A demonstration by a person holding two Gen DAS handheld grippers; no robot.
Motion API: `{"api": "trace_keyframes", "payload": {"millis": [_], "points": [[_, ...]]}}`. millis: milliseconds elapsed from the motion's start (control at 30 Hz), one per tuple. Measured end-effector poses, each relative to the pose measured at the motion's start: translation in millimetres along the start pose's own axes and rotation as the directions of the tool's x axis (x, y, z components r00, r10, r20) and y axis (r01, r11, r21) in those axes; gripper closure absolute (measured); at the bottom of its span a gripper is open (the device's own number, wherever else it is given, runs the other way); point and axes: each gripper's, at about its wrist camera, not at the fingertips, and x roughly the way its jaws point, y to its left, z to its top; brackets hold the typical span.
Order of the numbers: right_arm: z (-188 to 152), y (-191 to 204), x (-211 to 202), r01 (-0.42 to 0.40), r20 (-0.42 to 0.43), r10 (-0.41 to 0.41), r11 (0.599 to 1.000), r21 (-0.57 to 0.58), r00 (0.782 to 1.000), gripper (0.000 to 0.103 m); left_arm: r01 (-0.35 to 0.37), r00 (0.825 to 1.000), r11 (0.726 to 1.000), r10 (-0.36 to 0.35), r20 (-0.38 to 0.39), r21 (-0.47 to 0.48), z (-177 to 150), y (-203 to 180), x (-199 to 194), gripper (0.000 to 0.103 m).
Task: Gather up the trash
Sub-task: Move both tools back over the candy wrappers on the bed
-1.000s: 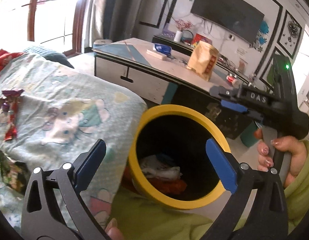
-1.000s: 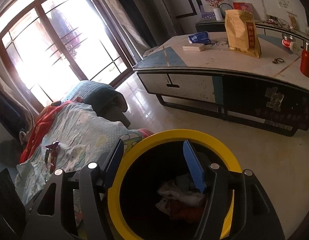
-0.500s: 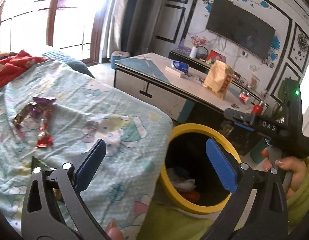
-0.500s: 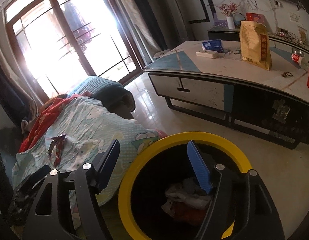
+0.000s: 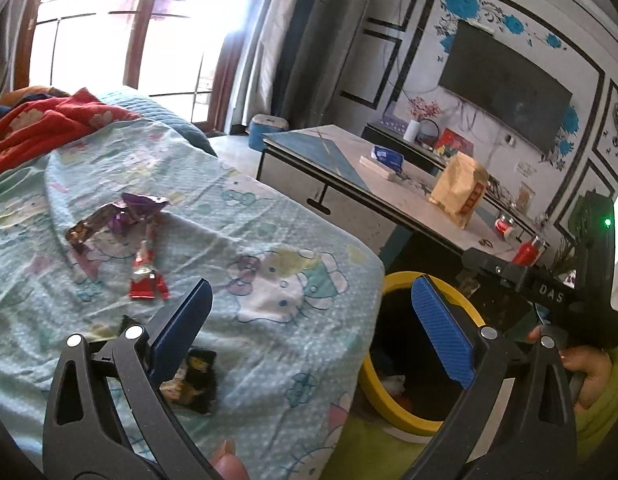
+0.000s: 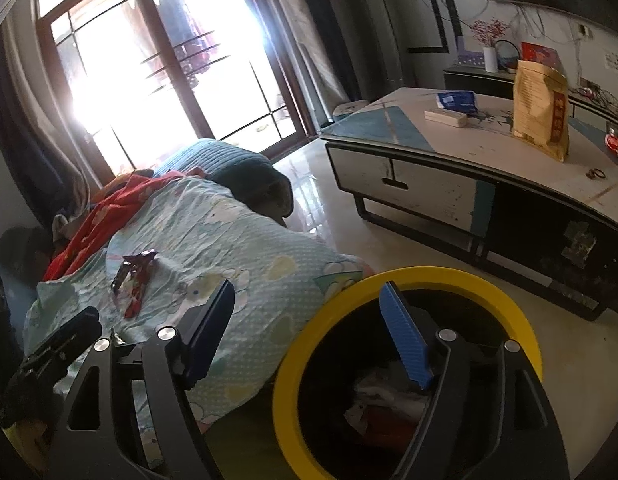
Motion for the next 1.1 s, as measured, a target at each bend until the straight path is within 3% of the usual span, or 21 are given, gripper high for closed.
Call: {"api": "trace_keyframes", "payload": {"millis": [1100], "points": [[-4, 139, 44, -0.187, -0.111, 0.166, 0.959, -0.215, 0.980, 0.029, -0.128, 0.982, 0.975, 0.150, 0.114, -0.180, 21, 117, -53, 0.011]]}}
